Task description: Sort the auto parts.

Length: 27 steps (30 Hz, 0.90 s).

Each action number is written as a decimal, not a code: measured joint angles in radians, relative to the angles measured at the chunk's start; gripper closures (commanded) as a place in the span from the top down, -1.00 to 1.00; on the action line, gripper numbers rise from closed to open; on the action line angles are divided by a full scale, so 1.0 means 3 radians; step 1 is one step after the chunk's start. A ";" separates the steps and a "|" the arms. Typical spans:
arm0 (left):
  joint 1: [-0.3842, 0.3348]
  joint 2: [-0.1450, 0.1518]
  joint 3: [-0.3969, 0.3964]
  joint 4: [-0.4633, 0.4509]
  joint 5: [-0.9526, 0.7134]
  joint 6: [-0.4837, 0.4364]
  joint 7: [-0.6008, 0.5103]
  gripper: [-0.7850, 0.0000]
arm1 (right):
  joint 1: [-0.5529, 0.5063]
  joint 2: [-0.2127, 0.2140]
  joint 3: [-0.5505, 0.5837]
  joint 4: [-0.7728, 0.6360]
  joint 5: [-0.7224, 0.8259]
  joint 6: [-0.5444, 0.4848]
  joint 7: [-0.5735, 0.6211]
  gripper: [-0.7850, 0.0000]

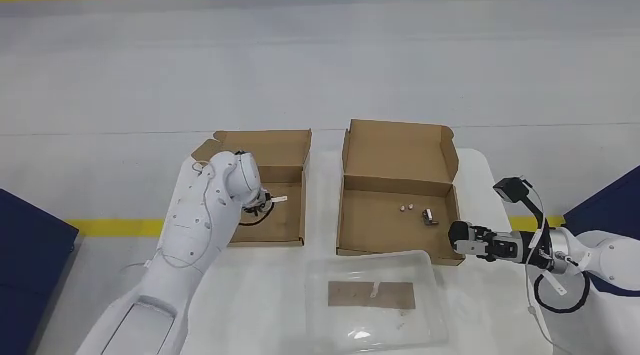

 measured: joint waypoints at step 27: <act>-0.0574 -0.0467 0.0323 0.1604 -0.0472 -0.0101 0.0610 -1.00 | 0.0000 0.0000 0.0000 0.0000 0.0000 0.0000 0.0000 1.00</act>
